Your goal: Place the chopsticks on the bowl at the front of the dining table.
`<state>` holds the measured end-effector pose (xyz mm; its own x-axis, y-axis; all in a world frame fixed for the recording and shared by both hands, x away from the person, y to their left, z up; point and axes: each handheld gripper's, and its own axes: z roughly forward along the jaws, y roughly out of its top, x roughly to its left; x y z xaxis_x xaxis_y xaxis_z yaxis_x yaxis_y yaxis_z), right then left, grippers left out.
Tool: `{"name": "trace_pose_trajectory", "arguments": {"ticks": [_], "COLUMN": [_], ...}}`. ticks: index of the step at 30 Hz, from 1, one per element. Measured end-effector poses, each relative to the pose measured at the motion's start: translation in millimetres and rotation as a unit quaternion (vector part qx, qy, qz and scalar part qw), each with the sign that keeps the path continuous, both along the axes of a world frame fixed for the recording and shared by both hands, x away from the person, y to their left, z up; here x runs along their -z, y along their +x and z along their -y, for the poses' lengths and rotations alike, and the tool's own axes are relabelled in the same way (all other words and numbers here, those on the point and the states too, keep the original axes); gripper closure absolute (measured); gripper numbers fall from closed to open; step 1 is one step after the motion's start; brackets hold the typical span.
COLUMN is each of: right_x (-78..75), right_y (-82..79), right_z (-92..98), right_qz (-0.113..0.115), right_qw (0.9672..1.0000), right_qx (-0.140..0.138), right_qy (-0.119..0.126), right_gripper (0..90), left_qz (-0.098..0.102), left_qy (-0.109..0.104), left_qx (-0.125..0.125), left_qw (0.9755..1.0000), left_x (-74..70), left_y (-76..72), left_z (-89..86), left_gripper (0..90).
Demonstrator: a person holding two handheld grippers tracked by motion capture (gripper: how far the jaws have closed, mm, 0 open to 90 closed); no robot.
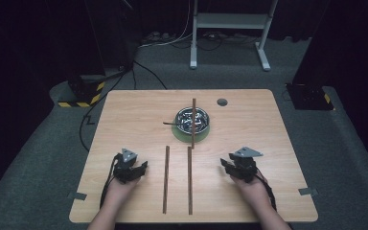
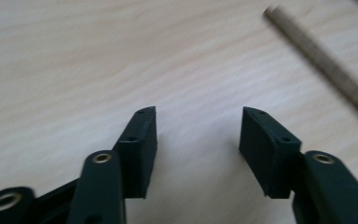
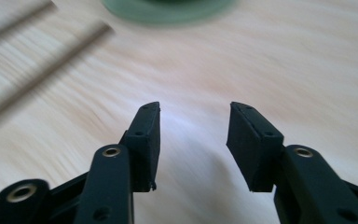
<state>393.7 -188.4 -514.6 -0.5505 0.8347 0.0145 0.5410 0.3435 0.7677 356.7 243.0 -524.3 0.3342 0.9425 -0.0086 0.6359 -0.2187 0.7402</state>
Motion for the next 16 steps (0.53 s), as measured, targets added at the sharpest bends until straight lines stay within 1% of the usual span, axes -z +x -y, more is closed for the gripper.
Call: {"name": "trace_pose_trajectory", "arguments": {"ticks": [1, 2, 3, 4, 5, 6, 7, 8, 9, 10, 11, 12, 13, 14, 15, 16], "right_x": [1.5, 3.2, 4.4, 5.9, 6.4, 7.8, 7.3, 7.3, 7.1, 7.3, 7.4, 7.5, 7.7, 7.3, 7.4, 7.9], "right_y": [-3.8, -6.7, -8.8, -11.8, -13.9, -16.2, -17.3, -18.4, -18.8, -19.4, -19.7, -19.8, -20.1, -21.1, -21.4, -21.8], "right_z": [12.2, 21.3, 28.4, 40.4, 48.1, 59.2, 65.6, 74.9, 79.4, 84.9, 87.8, 89.5, 90.0, 88.3, 85.9, 82.0], "right_qz": [-0.012, -0.017, -0.019, -0.022, -0.021, -0.014, -0.016, -0.017, -0.017, -0.019, -0.02, -0.022, -0.023, -0.025, -0.022, -0.016], "right_qw": [0.9999, 0.9997, 0.9994, 0.9989, 0.9987, 0.9983, 0.9979, 0.9974, 0.9971, 0.9963, 0.9954, 0.9948, 0.9941, 0.9939, 0.9942, 0.9944], "right_qx": [0.007, 0.017, 0.025, 0.037, 0.041, 0.054, 0.06, 0.068, 0.072, 0.083, 0.093, 0.099, 0.104, 0.107, 0.105, 0.104], "right_qy": [-0.008, -0.01, -0.013, -0.019, -0.02, -0.017, -0.018, -0.018, -0.017, -0.01, -0.001, 0.007, 0.016, 0.011, 0.0, -0.015], "right_gripper": [50.8, 50.1, 49.5, 48.5, 48.1, 47.6, 46.7, 46.1, 45.4, 44.1, 43.5, 43.3, 42.7, 40.8, 39.5, 38.5], "left_qz": [0.003, 0.002, 0.003, 0.002, 0.001, 0.003, 0.004, 0.005, 0.004, 0.006, 0.006, 0.006, 0.007, 0.009, 0.012, 0.012], "left_qy": [-0.001, -0.001, 0.0, 0.0, -0.001, -0.001, -0.002, -0.002, -0.02, -0.032, -0.035, -0.031, -0.016, -0.011, -0.002, -0.002], "left_qx": [-0.003, -0.002, -0.007, -0.01, -0.016, -0.018, -0.023, -0.03, -0.037, -0.038, -0.038, -0.038, -0.039, -0.042, -0.043, -0.044], "left_qw": [1.0, 1.0, 1.0, 0.9999, 0.9999, 0.9998, 0.9997, 0.9995, 0.9991, 0.9987, 0.9986, 0.9988, 0.9991, 0.999, 0.999, 0.9989], "left_x": [0.9, 1.1, 1.4, 1.5, 2.0, 2.7, 3.6, 4.0, 4.7, 4.8, 4.8, 4.9, 4.9, 5.2, 5.4, 5.3], "left_y": [-5.6, -9.5, -16.1, -19.7, -25.6, -29.1, -34.7, -37.7, -41.5, -43.2, -43.6, -43.6, -43.4, -42.9, -42.6, -42.5], "left_z": [-7.4, -13.7, -24.7, -31.7, -42.9, -49.1, -58.1, -62.0, -66.4, -68.5, -68.5, -67.3, -64.9, -62.5, -60.2, -59.1], "left_gripper": [42.7, 40.6, 39.6, 38.1, 36.9, 33.9, 31.8, 29.3, 27.5, 26.1, 26.4, 26.5, 26.8, 27.6, 28.4, 29.5]}}
